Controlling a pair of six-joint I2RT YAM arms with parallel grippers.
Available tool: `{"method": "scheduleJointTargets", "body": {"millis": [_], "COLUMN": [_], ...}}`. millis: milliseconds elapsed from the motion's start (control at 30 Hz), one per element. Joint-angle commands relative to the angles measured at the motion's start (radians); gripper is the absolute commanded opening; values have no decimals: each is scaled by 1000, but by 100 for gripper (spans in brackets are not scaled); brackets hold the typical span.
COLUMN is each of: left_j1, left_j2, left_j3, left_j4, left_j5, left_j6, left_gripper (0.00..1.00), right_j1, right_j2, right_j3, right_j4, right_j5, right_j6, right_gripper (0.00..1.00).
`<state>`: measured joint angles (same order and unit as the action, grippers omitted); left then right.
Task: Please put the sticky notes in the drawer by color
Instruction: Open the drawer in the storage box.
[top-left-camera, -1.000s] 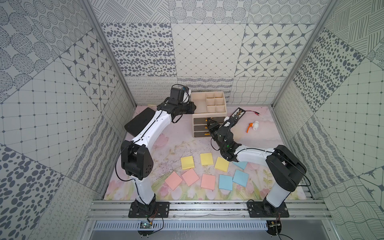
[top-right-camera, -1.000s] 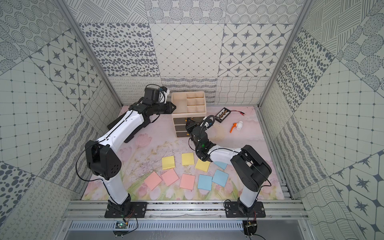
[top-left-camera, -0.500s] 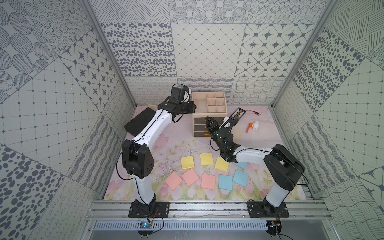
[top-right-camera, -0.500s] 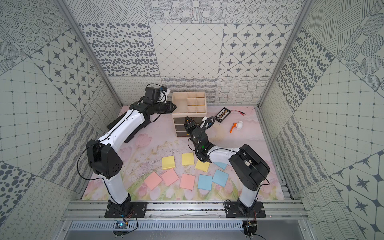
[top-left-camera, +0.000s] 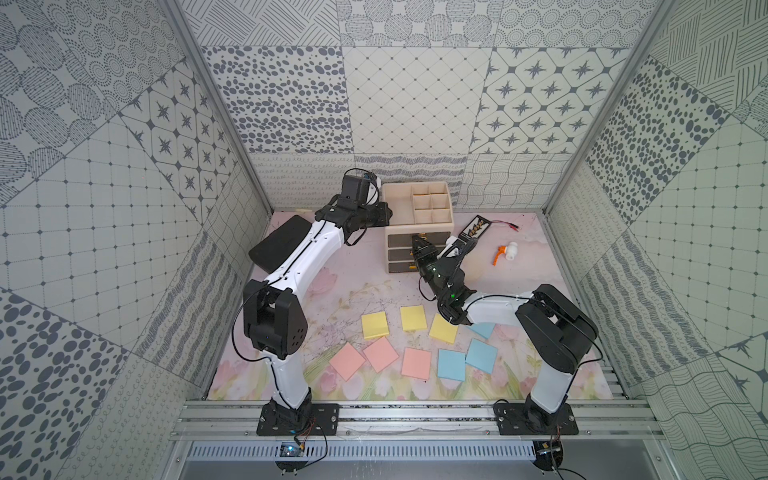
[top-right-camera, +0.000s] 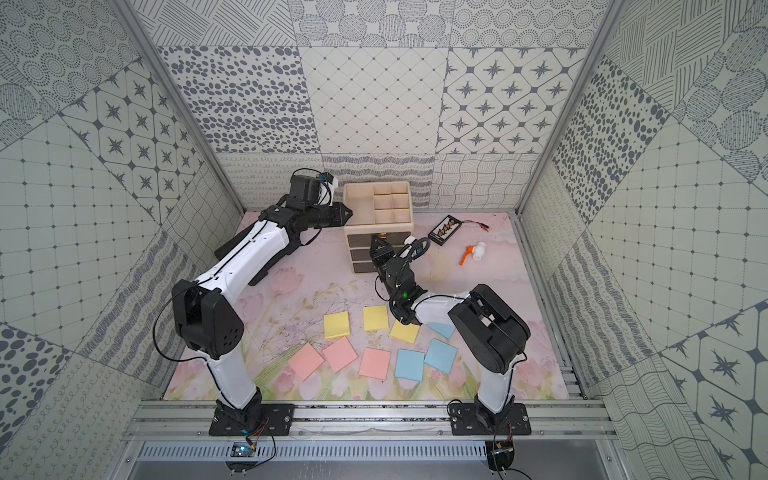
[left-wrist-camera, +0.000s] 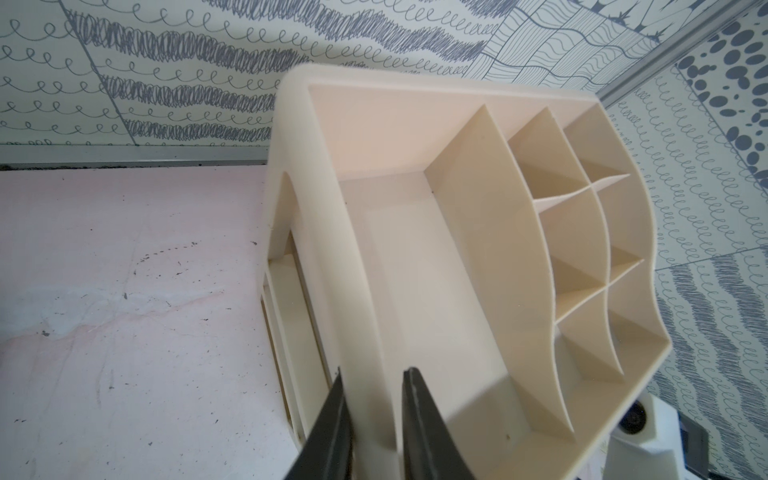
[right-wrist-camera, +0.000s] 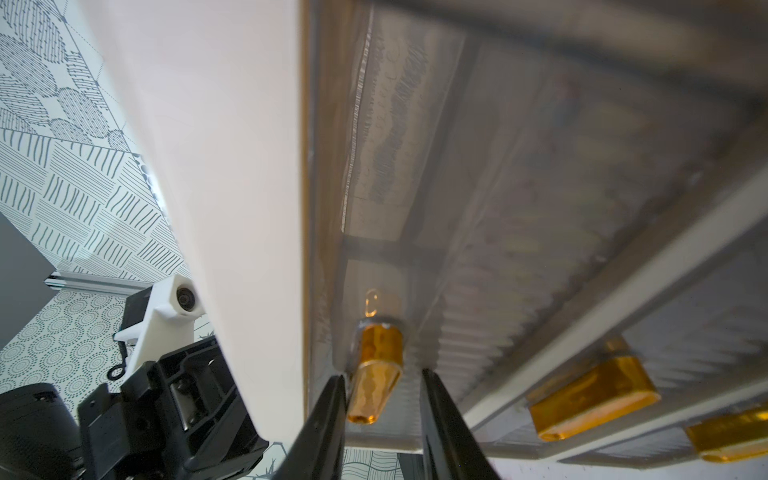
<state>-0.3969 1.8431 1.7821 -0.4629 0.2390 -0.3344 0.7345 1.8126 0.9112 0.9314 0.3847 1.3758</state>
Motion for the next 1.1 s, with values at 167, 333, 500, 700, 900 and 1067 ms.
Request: {"method": "scheduleJointTargets", "body": {"millis": [167, 333, 500, 700, 900, 1067], "left_j1": [-8, -9, -8, -8, -8, -14], "left_j2": [-13, -10, 8, 28, 45, 71], "left_j3": [-6, 1, 30, 57, 99, 158], "left_j4": [-70, -82, -107, -134, -172, -225], "left_j5": [93, 73, 48, 3, -39, -74], "left_j6": [51, 48, 30, -8, -61, -98], "left_gripper": [22, 22, 20, 15, 0, 0], "right_j1": [-27, -27, -27, -20, -15, -6], "right_j2": [-8, -21, -35, -58, -85, -95], "right_j3": [-6, -5, -3, -7, -2, 20], "right_j4": [-28, -44, -54, -68, -96, -132], "right_j5": [1, -19, -38, -49, -46, -43], "right_j6": [33, 51, 55, 52, 36, 25], "right_gripper": [24, 22, 20, 19, 20, 20]}}
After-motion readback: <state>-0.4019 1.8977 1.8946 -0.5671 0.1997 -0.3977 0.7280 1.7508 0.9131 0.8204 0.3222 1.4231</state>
